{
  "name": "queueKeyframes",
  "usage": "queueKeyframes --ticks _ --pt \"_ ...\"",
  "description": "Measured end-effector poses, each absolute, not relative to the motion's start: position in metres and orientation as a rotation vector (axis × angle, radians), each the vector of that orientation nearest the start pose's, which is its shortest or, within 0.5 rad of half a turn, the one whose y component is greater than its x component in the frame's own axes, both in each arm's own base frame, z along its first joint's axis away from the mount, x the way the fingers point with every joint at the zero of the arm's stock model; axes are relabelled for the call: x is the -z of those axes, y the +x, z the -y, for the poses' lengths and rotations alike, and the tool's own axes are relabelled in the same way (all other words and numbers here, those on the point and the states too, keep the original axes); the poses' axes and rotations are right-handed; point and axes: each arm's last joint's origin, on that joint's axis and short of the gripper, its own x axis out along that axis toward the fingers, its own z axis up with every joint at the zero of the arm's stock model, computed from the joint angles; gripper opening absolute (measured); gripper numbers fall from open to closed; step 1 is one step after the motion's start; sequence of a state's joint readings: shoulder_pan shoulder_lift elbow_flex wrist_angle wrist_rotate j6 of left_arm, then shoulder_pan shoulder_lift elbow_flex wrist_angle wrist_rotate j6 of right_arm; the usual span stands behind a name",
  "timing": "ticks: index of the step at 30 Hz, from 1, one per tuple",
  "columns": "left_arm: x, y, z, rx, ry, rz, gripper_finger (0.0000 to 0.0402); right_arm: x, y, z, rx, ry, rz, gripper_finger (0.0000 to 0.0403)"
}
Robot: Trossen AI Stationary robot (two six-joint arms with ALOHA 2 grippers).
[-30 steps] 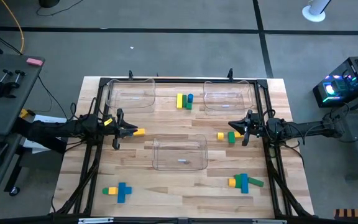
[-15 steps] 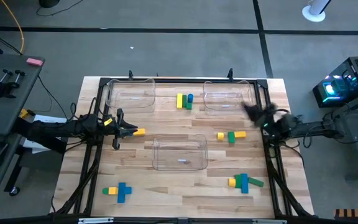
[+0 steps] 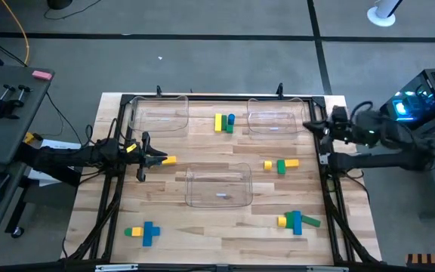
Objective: Sort blocks
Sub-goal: Put the yellow block into the right transparent bin
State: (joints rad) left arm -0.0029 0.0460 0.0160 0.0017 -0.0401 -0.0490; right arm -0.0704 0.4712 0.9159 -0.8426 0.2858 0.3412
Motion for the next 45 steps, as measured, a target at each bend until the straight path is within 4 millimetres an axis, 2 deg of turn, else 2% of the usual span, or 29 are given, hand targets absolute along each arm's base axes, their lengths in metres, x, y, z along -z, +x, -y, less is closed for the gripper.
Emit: queueKeyframes --ticks 3,5,9,14,18,24,31,39,45 --pt "-0.166 0.1 -0.001 -0.038 -0.048 -0.027 0.0044 -0.35 0.078 0.01 0.364 0.352 -0.605 0.001" --pt "-0.166 0.1 -0.001 -0.038 -0.048 -0.027 0.0044 -0.34 0.088 0.009 0.326 0.376 -0.795 0.0029" --pt "-0.166 0.1 -0.001 -0.038 -0.048 -0.027 0.0044 -0.314 0.112 0.008 0.299 0.403 -1.086 0.0093" --pt "-0.166 0.1 -0.001 -0.038 -0.048 -0.027 0.0044 -0.278 0.148 0.008 0.254 0.422 -1.307 0.0183" --pt "-0.166 0.1 -0.001 -0.038 -0.048 -0.027 0.0044 -0.248 0.174 0.01 0.257 0.405 -1.472 0.0224" --pt "-0.165 0.1 -0.001 -0.038 -0.048 -0.027 0.0044 -0.215 0.198 0.013 0.248 0.331 -1.653 0.0231" --pt "-0.165 0.1 -0.001 -0.038 -0.048 -0.027 0.0044 -0.182 0.215 0.017 0.248 0.216 -1.832 0.0231" --pt "-0.166 0.1 -0.001 -0.038 -0.048 -0.027 0.0044 -0.155 0.224 0.021 0.184 0.021 -1.979 0.0231" --pt "-0.165 0.1 -0.001 -0.038 -0.048 -0.027 0.0044 -0.142 0.229 0.022 0.093 -0.065 -2.011 0.0231"
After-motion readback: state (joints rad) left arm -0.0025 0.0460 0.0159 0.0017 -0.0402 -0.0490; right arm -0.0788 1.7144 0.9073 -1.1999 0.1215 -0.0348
